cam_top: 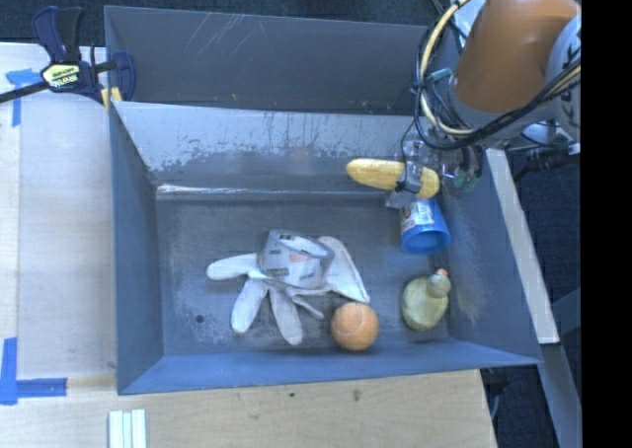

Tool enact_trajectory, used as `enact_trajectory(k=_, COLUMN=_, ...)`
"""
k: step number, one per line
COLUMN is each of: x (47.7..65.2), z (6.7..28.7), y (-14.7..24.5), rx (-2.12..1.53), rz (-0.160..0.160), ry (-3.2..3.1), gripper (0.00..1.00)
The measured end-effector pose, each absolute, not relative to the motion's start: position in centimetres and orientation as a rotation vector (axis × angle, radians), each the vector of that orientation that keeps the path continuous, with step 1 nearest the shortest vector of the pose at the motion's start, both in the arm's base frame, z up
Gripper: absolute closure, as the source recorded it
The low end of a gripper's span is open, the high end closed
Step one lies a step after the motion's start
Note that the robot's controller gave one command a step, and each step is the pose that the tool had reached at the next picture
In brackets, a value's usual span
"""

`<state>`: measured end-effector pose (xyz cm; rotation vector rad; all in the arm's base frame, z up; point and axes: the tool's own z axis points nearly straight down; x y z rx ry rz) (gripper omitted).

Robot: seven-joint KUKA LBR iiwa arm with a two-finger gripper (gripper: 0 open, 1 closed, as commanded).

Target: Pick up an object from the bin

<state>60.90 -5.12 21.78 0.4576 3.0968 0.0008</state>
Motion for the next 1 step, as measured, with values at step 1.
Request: enact_trajectory(k=1, x=62.54, z=26.34, y=-4.97, rx=0.488, rz=0.002, ry=3.083, gripper=1.0)
